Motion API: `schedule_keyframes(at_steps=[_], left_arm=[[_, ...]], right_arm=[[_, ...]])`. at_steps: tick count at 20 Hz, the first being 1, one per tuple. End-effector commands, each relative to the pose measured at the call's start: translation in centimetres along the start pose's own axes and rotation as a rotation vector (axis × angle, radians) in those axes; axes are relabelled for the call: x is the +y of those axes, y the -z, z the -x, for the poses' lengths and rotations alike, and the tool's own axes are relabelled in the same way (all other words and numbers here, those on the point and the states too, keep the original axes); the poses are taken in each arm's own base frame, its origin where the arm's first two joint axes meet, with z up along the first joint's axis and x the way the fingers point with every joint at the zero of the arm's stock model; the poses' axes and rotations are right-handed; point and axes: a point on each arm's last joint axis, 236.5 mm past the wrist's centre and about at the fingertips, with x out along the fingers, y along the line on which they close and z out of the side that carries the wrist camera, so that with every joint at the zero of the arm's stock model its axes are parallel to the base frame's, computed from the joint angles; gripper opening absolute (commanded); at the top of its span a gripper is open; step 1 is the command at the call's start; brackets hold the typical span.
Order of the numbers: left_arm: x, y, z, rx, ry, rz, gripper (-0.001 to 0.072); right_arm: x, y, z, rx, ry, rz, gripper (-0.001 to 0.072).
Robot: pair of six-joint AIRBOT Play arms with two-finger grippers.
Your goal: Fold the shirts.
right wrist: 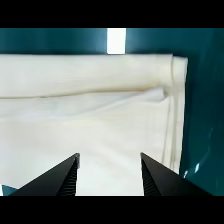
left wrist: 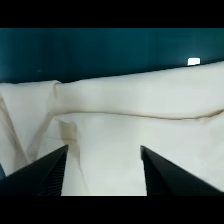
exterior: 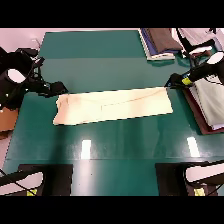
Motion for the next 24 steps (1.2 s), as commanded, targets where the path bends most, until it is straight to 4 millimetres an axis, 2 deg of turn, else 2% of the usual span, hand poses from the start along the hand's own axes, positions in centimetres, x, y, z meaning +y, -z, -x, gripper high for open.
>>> schedule_keyframes(at_steps=[1,2,3,4,7,9,11,12,13,15,16,17,18,20,24], left_arm=[[-0.8,0.1,0.6,0.03,0.019,0.007,0.0478],[-1.2,0.5,0.6,0.047,0.036,0.014,0.0194],[-1.6,0.7,0.6,0.056,0.053,0.021,0.0032],[-2.3,0.5,0.7,0.051,0.085,0.041,0.0032],[-4.7,0.0,0.7,0.029,0.165,0.074,0.0023],[-6.5,0.2,-0.1,0.016,0.168,0.006,0.0022],[-9.3,0.5,-1.1,-0.011,0.191,-0.046,0.0022],[-10.7,0.6,-1.6,-0.022,0.204,-0.067,0.0022],[-12.0,0.9,-2.4,-0.025,0.214,-0.078,0.0021],[-13.8,1.9,-4.1,-0.008,0.229,-0.083,0.0021],[-14.7,2.3,-5.1,-0.004,0.234,-0.078,0.0021],[-15.6,2.8,-6.3,0.004,0.244,-0.084,0.0021],[-16.6,3.3,-7.4,0.024,0.252,-0.097,0.0021],[-18.7,4.4,-9.7,0.068,0.269,-0.13,0.0021],[-22.3,6.1,-14.5,0.135,0.293,-0.186,0.0021]], right_arm=[[-1.2,0.4,0.4,0.014,-0.088,-0.038,0.0454],[-2.2,1.5,0.3,0.039,-0.113,-0.068,0.0456],[-3.2,2.6,0.0,0.053,-0.135,-0.108,0.0464],[-4.3,3.5,-0.5,0.057,-0.158,-0.155,0.0529],[-6.6,5.9,-2.0,0.06,-0.215,-0.262,0.0535],[-6.4,6.9,-3.4,0.092,-0.262,-0.308,0.0517],[-5.3,7.3,-5.1,0.123,-0.301,-0.299,0.0483],[-4.2,7.0,-5.8,0.126,-0.332,-0.274,0.0428],[-3.1,6.7,-6.6,0.127,-0.351,-0.265,0.0411],[-1.5,6.1,-7.5,0.11,-0.362,-0.214,0.02],[-0.9,5.8,-7.5,0.105,-0.356,-0.173,0.0066],[-0.3,5.4,-6.9,0.095,-0.353,-0.135,0.0015],[0.3,4.6,-5.9,0.073,-0.353,-0.105,0.0015],[2.1,2.8,-2.6,0.02,-0.36,-0.026,0.0015],[8.7,0.1,4.8,-0.088,-0.36,0.132,0.0015]])
